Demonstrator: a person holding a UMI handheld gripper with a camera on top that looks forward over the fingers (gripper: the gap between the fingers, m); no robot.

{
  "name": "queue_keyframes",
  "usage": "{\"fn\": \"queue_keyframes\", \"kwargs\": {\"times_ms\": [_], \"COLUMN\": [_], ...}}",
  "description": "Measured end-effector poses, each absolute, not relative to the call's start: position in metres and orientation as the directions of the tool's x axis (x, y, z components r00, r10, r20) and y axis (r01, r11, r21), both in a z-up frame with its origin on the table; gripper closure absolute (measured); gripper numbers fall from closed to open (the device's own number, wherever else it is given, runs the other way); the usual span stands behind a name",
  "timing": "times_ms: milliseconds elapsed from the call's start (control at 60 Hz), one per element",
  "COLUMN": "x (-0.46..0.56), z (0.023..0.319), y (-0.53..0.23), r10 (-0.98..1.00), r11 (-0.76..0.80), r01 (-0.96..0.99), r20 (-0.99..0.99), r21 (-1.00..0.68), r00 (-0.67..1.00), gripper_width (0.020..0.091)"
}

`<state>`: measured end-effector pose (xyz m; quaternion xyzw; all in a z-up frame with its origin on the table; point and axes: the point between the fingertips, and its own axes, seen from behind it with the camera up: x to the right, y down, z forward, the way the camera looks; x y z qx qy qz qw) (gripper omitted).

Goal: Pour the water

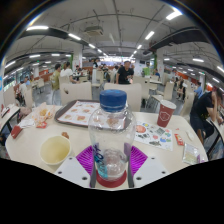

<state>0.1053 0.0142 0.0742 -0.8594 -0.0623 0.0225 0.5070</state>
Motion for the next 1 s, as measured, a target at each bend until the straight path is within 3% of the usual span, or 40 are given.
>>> {"fn": "queue_keyframes", "kwargs": {"times_ms": [83,217,333,383,483,517,600,1000], "x": [0.107,0.108,0.106,0.108,0.112,0.114,0.116,0.087], "z": [0.050,0.055,0.055,0.051,0.055,0.061,0.075,0.147], "y": [0.009,0.007,0.007,0.002,-0.016,-0.025,-0.053,-0.168], "r10": [0.121,0.114,0.108,0.100,0.065,0.052,0.026,0.010], "r11": [-0.506,-0.453,-0.473,-0.515,-0.577,-0.591,-0.625,-0.682], "r01": [0.077,0.057,0.051,0.057,0.041,0.037,0.031,0.040], "r20": [0.018,0.005,-0.001,0.006,0.004,0.008,0.019,0.045], "r21": [-0.859,-0.889,-0.880,-0.855,-0.816,-0.806,-0.780,-0.730], "r00": [0.993,0.993,0.994,0.995,0.998,0.999,0.999,0.999], "gripper_width": [0.0664,0.0643,0.0561,0.0503,0.0238,0.0280,0.0242,0.0252]}}
